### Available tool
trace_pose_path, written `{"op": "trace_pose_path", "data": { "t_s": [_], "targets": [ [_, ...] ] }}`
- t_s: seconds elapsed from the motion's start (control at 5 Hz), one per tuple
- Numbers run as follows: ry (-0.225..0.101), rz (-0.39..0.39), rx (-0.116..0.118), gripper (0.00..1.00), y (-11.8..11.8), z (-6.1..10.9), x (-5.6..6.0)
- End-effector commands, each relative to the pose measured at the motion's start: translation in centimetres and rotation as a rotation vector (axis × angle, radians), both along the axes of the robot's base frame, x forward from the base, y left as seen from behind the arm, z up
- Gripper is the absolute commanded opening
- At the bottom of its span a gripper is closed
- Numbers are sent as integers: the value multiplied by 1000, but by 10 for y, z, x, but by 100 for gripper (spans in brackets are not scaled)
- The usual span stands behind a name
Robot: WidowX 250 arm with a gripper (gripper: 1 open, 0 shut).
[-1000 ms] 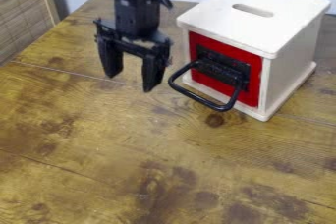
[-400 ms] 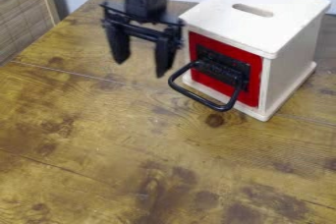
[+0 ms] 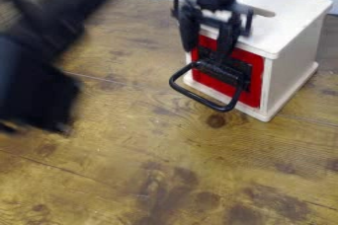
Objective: Close the drawer
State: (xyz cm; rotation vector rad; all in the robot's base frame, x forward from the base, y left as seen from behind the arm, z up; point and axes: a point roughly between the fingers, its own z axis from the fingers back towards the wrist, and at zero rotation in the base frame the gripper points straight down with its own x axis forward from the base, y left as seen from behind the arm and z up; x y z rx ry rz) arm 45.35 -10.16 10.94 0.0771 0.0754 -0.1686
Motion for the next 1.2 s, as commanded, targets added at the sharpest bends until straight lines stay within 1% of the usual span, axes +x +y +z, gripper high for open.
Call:
{"op": "trace_pose_path", "data": {
  "t_s": [0.0, 0.2, 0.6, 1.0],
  "targets": [
    [-118, 49, -81, 100, 8, 34, 22],
    [-116, 67, -118, 100, 14, 31, 24],
    [-89, 91, -177, 100, 25, 20, 27],
    [-29, -37, -216, 100, 10, 21, 15]
  ]
}}
